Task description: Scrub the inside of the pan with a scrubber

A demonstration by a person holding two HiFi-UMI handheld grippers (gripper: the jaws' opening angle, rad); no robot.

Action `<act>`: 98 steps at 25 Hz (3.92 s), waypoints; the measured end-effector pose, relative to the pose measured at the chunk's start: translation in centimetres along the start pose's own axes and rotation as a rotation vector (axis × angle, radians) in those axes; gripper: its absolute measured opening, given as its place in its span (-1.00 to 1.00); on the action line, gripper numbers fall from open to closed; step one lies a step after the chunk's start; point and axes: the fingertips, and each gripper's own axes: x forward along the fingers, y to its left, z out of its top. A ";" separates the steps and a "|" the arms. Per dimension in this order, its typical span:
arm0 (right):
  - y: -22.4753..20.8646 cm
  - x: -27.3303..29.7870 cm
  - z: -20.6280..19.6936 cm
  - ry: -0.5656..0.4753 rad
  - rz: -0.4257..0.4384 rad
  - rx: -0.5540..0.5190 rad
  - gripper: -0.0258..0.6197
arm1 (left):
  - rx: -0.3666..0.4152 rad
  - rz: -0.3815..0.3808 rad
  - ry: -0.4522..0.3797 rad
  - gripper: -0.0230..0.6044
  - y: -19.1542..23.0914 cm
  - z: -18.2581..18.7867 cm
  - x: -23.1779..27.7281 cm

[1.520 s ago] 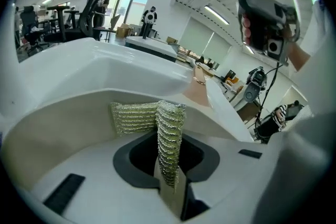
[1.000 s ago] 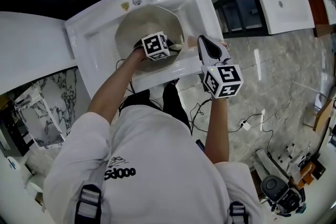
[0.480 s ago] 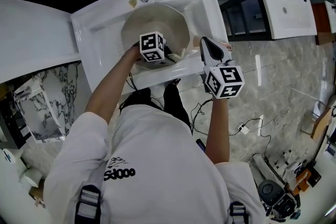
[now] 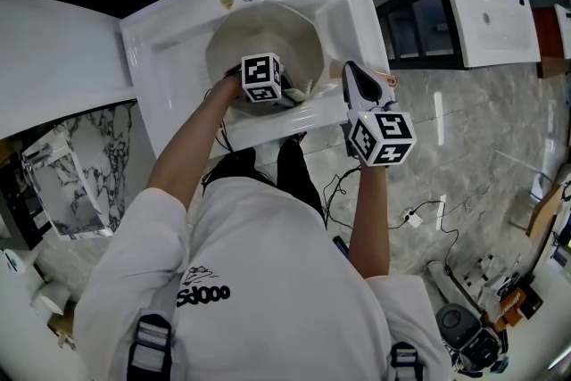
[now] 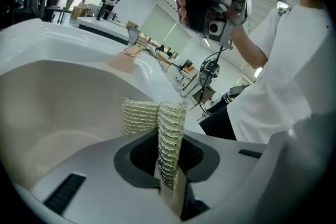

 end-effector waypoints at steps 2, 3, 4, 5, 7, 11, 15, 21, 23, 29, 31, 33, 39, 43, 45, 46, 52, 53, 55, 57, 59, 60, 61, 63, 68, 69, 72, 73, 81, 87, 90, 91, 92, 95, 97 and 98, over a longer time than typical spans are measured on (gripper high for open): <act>-0.2 0.0 -0.2 0.006 -0.003 0.001 -0.89 | -0.001 0.016 0.017 -0.72 0.4 -0.2 0.2; -0.3 0.1 -0.3 0.010 -0.002 0.001 -0.89 | -0.001 0.027 0.025 -0.72 0.7 -0.3 0.3; -0.3 0.1 -0.4 0.014 0.000 0.001 -0.89 | -0.001 0.040 0.032 -0.72 1.0 -0.4 0.4; -0.3 0.2 -0.4 0.018 0.005 0.000 -0.89 | -0.002 0.054 0.039 -0.72 1.3 -0.5 0.5; -0.2 0.4 -0.5 0.024 0.015 -0.007 -0.89 | -0.002 0.084 0.058 -0.72 2.1 -0.6 0.6; 0.1 0.8 -0.5 0.033 0.033 -0.019 -0.89 | 0.020 0.185 0.110 -0.72 4.1 -0.6 0.6; 0.2 1.1 -0.5 0.039 0.043 -0.019 -0.89 | -0.017 0.255 0.118 -0.72 5.8 -0.6 0.5; 0.3 1.1 -1.0 0.051 0.047 -0.010 -0.89 | -0.056 0.361 0.103 -0.72 8.1 0.2 -0.2; 0.3 1.1 -1.3 0.055 0.046 -0.005 -0.89 | -0.064 0.394 0.113 -0.72 8.9 0.1 -0.3; 0.3 1.2 -1.6 0.058 0.051 0.005 -0.89 | 0.016 0.564 0.215 -0.72 11.4 0.3 -2.4; 0.3 1.2 -1.6 0.056 0.053 0.011 -0.89 | 0.062 0.628 0.264 -0.72 12.6 0.0 -3.1; 0.4 1.2 -1.5 0.054 0.056 0.015 -0.89 | 0.089 0.671 0.306 -0.72 13.6 -0.4 -3.9; 0.6 1.5 -1.4 0.049 0.070 0.025 -0.89 | 0.098 0.774 0.389 -0.72 15.9 -1.8 -7.0; 0.8 1.8 -1.5 0.060 0.074 0.019 -0.89 | 0.081 0.842 0.381 -0.72 16.7 -1.6 -9.7; 1.1 1.9 -1.4 0.060 0.081 0.016 -0.89 | 0.071 0.866 0.379 -0.72 16.9 -1.8 -10.8; 1.3 2.0 -1.3 0.060 0.085 0.013 -0.89 | 0.062 0.877 0.377 -0.72 17.0 -2.1 -11.2; 1.8 2.3 -1.5 0.073 0.094 0.001 -0.89 | 0.008 0.910 0.385 -0.72 17.7 -3.9 -12.3; 1.8 2.3 -1.5 0.076 0.093 -0.001 -0.89 | 0.003 0.907 0.391 -0.72 17.7 -4.1 -12.1; 1.8 2.1 -1.7 0.080 0.090 -0.003 -0.89 | -0.005 0.895 0.401 -0.72 17.7 -4.4 -11.6; 1.8 2.0 -1.7 0.082 0.087 -0.003 -0.89 | 0.000 0.880 0.417 -0.71 17.5 -4.8 -10.8; 1.7 1.9 -1.7 0.082 0.084 -0.005 -0.89 | 0.011 0.864 0.437 -0.71 17.3 -5.2 -10.1; 1.6 1.8 -1.7 0.082 0.083 -0.006 -0.89 | 0.013 0.856 0.443 -0.71 17.2 -5.3 -9.7; 1.6 1.8 -1.6 0.082 0.082 -0.006 -0.89 | 0.012 0.849 0.445 -0.71 17.1 -5.4 -9.4; 1.6 1.7 -1.7 0.081 0.080 -0.006 -0.89 | 0.010 0.839 0.447 -0.71 16.8 -5.7 -9.0; 1.8 1.5 -1.9 0.085 0.081 -0.012 -0.89 | 0.013 0.768 0.439 -0.71 15.1 -5.9 -8.1; 1.9 1.5 -1.9 0.085 0.083 -0.013 -0.89 | 0.007 0.749 0.428 -0.71 14.7 -5.9 -7.9; 2.1 1.4 -1.8 0.085 0.086 -0.017 -0.89 | -0.015 0.693 0.393 -0.71 13.4 -5.7 -7.2; 2.1 1.3 -1.8 0.085 0.086 -0.018 -0.89 | -0.022 0.675 0.384 -0.71 13.0 -5.7 -6.9; 2.6 0.7 -1.7 0.079 0.081 -0.023 -0.89 | -0.026 0.497 0.344 -0.71 8.5 -4.8 -3.8; 2.6 0.5 -1.3 0.072 0.074 -0.022 -0.89 | -0.047 0.356 0.337 -0.71 6.4 -4.9 -1.8; 2.8 0.4 -1.2 0.069 0.076 -0.025 -0.89 | -0.039 0.277 0.323 -0.71 5.1 -4.7 -0.9; 2.8 0.3 -1.2 0.069 0.077 -0.026 -0.89 | -0.041 0.248 0.317 -0.71 4.6 -4.7 -0.7; 2.9 0.3 -1.1 0.068 0.078 -0.027 -0.89 | -0.044 0.221 0.311 -0.71 4.1 -4.7 -0.4; 3.1 0.2 -1.0 0.065 0.081 -0.024 -0.89 | -0.059 0.167 0.294 -0.71 3.0 -4.9 0.2; 3.2 0.2 -0.9 0.061 0.082 -0.016 -0.89 | -0.080 0.131 0.277 -0.71 2.3 -4.7 0.1; 3.3 0.2 -0.8 0.060 0.083 -0.014 -0.89 | -0.089 0.107 0.266 -0.71 2.0 -4.5 0.0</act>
